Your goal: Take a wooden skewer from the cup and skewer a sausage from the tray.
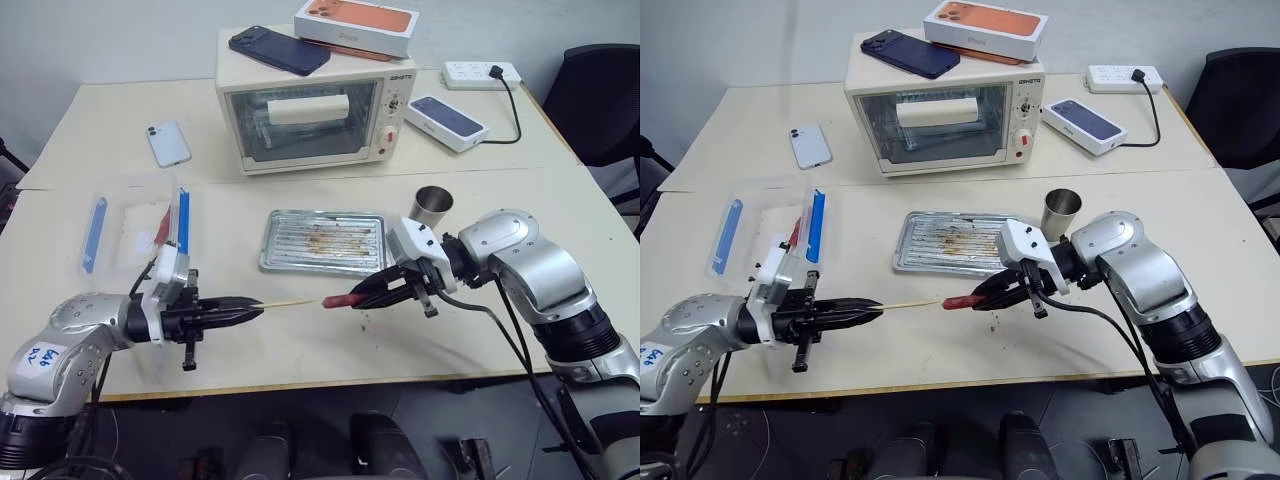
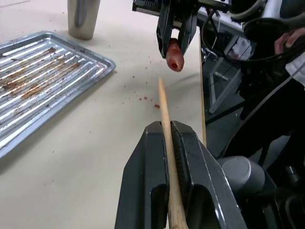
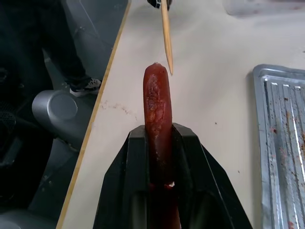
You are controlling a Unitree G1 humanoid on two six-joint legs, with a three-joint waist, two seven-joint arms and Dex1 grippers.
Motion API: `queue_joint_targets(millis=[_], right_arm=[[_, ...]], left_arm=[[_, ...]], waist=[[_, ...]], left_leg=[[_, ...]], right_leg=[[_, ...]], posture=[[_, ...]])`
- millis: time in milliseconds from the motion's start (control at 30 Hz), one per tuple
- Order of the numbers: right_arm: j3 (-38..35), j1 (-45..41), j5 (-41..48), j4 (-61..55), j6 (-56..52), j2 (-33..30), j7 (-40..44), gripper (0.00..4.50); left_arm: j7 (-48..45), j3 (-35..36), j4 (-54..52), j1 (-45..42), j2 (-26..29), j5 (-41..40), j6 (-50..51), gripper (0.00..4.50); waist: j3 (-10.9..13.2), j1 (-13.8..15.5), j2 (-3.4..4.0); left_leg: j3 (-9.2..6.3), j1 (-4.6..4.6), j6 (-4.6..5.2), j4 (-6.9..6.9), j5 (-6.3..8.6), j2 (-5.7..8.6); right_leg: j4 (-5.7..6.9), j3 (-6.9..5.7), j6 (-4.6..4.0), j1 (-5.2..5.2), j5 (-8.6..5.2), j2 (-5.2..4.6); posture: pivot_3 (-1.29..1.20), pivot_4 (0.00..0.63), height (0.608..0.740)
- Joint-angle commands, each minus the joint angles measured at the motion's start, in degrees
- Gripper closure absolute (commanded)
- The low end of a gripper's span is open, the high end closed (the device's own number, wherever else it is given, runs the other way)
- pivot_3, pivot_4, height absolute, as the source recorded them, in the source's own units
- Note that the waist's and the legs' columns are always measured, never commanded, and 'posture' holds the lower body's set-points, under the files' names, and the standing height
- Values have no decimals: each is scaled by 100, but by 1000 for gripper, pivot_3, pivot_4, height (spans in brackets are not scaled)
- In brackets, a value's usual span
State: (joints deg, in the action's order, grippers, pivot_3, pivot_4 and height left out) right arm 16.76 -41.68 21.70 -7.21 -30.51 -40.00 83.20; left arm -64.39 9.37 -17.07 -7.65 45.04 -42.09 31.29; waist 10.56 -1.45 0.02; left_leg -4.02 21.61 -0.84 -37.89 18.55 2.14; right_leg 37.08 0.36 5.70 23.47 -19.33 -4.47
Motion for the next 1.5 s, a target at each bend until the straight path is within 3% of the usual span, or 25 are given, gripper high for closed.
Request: queue_joint_targets(millis=[33, 1500], right_arm=[[-171, 9, 152, -224, -31, -65, -4, 4186], [-71, 145, -10, 109, 160, -67, -36, 4186]], left_arm=[[12, -13, -71, -105, -54, -2, -58, 4500], [-121, 51, -306, 4, -34, -171, 164, 4500]], waist=[[0, -4, 0], [0, -3, 0]], left_leg=[[0, 0, 0, 0, 0, 0], [0, 0, 0, -4, 0, 0]], right_leg=[[0, 0, 0, 0, 0, 0], [3, 0, 0, 0, 0, 0]], posture=[[0, 150, 740], [0, 150, 740]])
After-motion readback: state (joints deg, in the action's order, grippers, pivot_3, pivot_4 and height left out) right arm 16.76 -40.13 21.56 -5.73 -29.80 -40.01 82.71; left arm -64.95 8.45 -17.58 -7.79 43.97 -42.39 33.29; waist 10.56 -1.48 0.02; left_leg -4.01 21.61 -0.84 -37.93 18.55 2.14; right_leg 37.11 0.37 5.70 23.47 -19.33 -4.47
